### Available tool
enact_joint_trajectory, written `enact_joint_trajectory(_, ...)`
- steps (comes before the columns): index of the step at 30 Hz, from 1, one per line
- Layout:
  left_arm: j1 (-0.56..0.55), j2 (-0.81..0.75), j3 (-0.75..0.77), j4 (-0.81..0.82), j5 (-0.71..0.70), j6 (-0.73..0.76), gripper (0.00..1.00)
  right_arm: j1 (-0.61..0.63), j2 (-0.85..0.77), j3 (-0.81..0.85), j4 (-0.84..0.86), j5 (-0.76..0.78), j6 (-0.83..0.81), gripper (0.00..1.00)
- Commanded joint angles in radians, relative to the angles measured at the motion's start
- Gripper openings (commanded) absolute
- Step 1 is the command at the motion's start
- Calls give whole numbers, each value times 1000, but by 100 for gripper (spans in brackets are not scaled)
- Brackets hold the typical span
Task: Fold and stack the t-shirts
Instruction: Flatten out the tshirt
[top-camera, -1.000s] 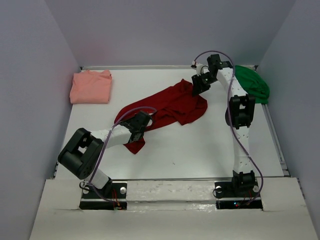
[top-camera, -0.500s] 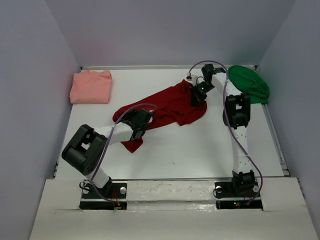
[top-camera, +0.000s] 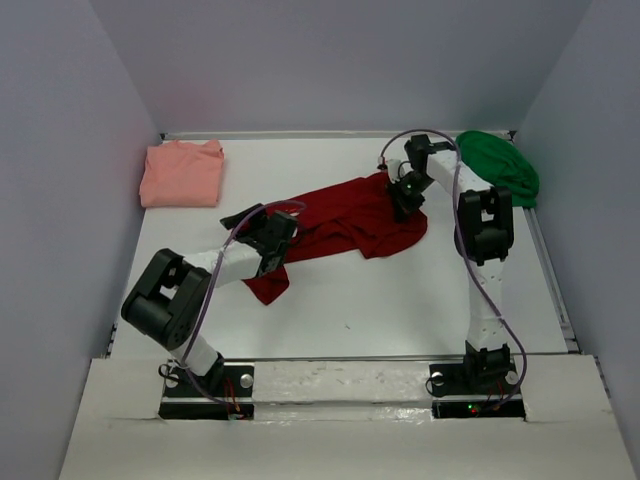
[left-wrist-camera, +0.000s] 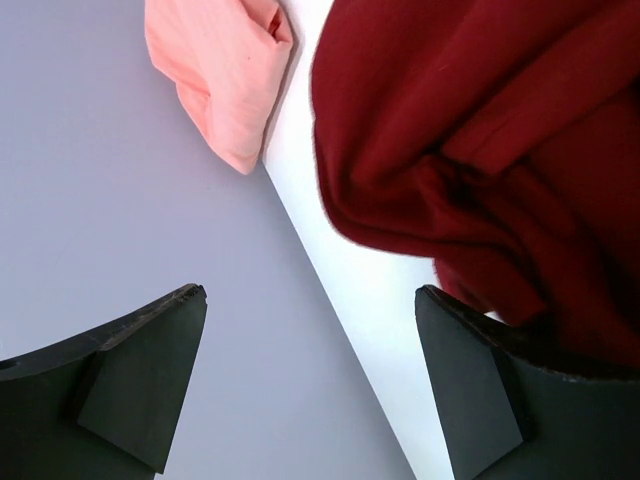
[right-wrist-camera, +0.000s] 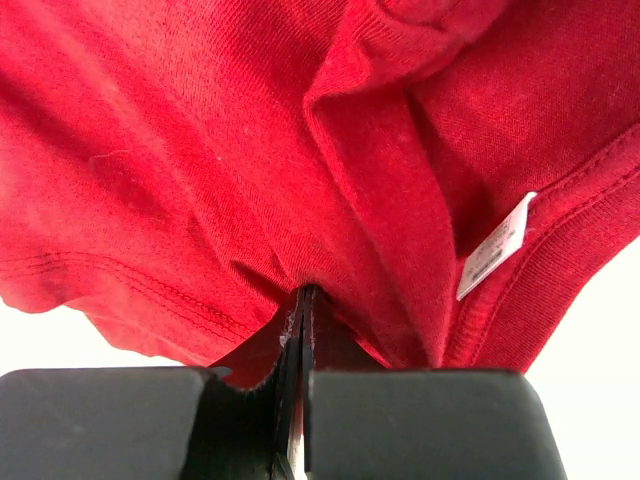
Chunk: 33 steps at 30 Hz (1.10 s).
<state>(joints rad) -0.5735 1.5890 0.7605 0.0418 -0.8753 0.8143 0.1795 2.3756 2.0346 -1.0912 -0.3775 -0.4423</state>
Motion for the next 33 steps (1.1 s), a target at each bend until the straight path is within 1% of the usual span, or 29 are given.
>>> enact_joint_trajectory(1, 27, -78, 59, 41, -39, 45, 99, 2, -82, -130, 53, 210, 4, 0)
enact_joint_trajectory(5, 76, -139, 72, 70, -11, 86, 99, 2, -157, -240, 96, 307, 7, 0)
enact_joint_trajectory(6, 98, -177, 82, 72, 2, 101, 99, 2, -191, -323, 115, 354, 7, 0)
enact_joint_trajectory(7, 109, -178, 85, 72, 2, 108, 99, 2, -206, -324, 120, 354, 4, 0)
enact_joint_trajectory(8, 119, -198, 89, 72, 13, 115, 99, 2, -222, -368, 126, 371, 2, 0)
enact_joint_trajectory(9, 145, -208, 92, 72, 19, 127, 99, 2, -243, -387, 129, 394, -1, 0)
enact_joint_trajectory(12, 173, -239, 96, 58, 48, 132, 99, -8, -279, -456, 129, 446, -13, 0)
enact_joint_trajectory(16, 193, -276, 50, 47, 70, 123, 99, -8, -347, -519, 116, 520, -39, 0)
enact_joint_trajectory(19, 195, -290, 28, 27, 90, 86, 99, -8, -392, -522, 76, 529, -49, 0)
enact_joint_trajectory(22, 196, -290, 14, 17, 105, 65, 99, -8, -414, -492, 42, 516, -46, 0)
enact_joint_trajectory(25, 196, -291, 13, 6, 121, 37, 99, -8, -444, -406, 31, 465, -26, 0)
enact_joint_trajectory(26, 195, -291, 19, -5, 131, 19, 99, -8, -460, -346, 31, 418, -13, 0)
enact_joint_trajectory(28, 196, -288, 39, -25, 151, -4, 99, -8, -464, -282, 36, 385, 7, 0)
enact_joint_trajectory(29, 196, -287, 46, -32, 163, -15, 99, -8, -460, -251, 39, 385, 16, 14)
enact_joint_trajectory(31, 195, -274, 59, -40, 174, -41, 99, -8, -434, -182, 50, 385, 37, 29)
enact_joint_trajectory(32, 196, -271, 65, -40, 182, -49, 99, -8, -418, -165, 57, 385, 40, 36)
enact_joint_trajectory(33, 195, -267, 66, -40, 188, -55, 99, -8, -402, -153, 65, 396, 45, 37)
